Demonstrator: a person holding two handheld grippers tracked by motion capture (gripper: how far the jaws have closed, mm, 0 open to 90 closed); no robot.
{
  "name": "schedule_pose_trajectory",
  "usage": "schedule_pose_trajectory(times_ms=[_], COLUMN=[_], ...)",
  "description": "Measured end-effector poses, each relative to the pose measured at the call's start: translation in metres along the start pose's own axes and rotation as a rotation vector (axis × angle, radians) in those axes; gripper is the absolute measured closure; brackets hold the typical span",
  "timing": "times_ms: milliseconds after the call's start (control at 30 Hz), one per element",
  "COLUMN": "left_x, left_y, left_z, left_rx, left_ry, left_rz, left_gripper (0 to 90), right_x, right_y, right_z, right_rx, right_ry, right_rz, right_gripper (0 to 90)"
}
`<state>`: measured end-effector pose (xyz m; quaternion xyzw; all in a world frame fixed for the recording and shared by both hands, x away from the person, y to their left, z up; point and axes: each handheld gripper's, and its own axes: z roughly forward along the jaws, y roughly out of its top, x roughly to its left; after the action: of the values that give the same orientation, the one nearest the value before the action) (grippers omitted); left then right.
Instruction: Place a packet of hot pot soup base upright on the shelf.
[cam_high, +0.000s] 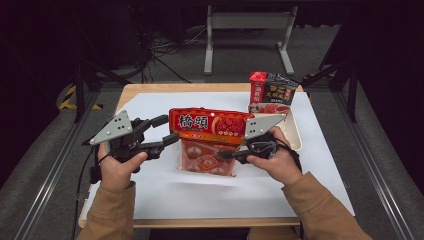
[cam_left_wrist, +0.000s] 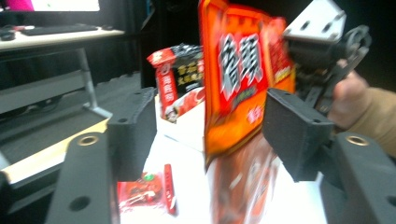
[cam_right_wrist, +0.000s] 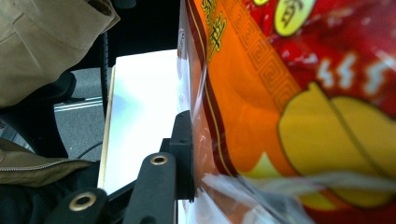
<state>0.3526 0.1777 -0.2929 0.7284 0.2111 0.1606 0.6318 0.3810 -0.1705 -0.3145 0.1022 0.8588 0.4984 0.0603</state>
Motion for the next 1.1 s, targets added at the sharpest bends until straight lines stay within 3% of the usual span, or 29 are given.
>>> schedule_pose_trajectory(times_ms=[233, 500, 1000, 1100], left_x=[0.009, 0.019, 0.036, 0.041], left_y=[-0.007, -0.016, -0.033, -0.037], left_z=[0.005, 0.008, 0.010, 0.012], left_rx=[0.089, 0.139, 0.209, 0.241], left_ry=[0.032, 0.069, 0.128, 0.151], left_rz=[-0.030, -0.052, -0.080, -0.078], left_gripper=[27.5, 24.3, 21.2, 20.0], right_x=[-0.009, -0.016, -0.028, -0.032], right_y=[0.006, 0.013, 0.023, 0.025], right_z=[-0.017, -0.033, -0.055, -0.062], right_rx=[0.002, 0.006, 0.024, 0.019], right_ry=[-0.024, -0.051, -0.107, -0.123], right_rz=[0.047, 0.097, 0.115, 0.125], right_gripper=[70.6, 70.6, 70.6, 70.6])
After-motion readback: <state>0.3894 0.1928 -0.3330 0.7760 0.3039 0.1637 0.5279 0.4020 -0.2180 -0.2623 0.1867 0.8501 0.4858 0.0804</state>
